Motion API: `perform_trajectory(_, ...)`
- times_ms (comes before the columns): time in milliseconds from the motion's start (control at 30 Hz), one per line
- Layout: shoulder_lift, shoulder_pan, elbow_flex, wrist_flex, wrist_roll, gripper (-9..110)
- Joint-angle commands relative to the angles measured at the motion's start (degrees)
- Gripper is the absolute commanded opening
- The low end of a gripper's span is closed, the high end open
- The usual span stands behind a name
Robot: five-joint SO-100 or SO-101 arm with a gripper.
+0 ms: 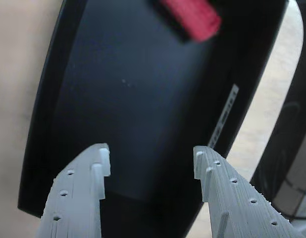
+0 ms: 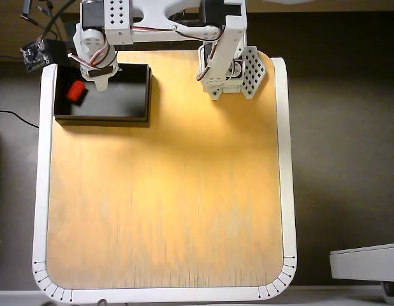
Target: Grasp a lego block and put it in the bin.
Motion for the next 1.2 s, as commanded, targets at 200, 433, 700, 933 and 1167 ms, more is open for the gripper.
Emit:
perform_trajectory(200,5.98,-5.63,-1.05,-5.71,-5.19,21)
perform_trajectory(433,13.97,-13.36,-1.05,-5.71,-9.4,19)
perform_trajectory(700,24.43,-25.84,-0.97,-5.71,-13.62,5)
perform_trajectory(933,32.7,-40.08,-0.97,-5.19,-13.8,1)
perform_trajectory(1167,37.97,-55.55,-0.97,-3.6,-13.01,1)
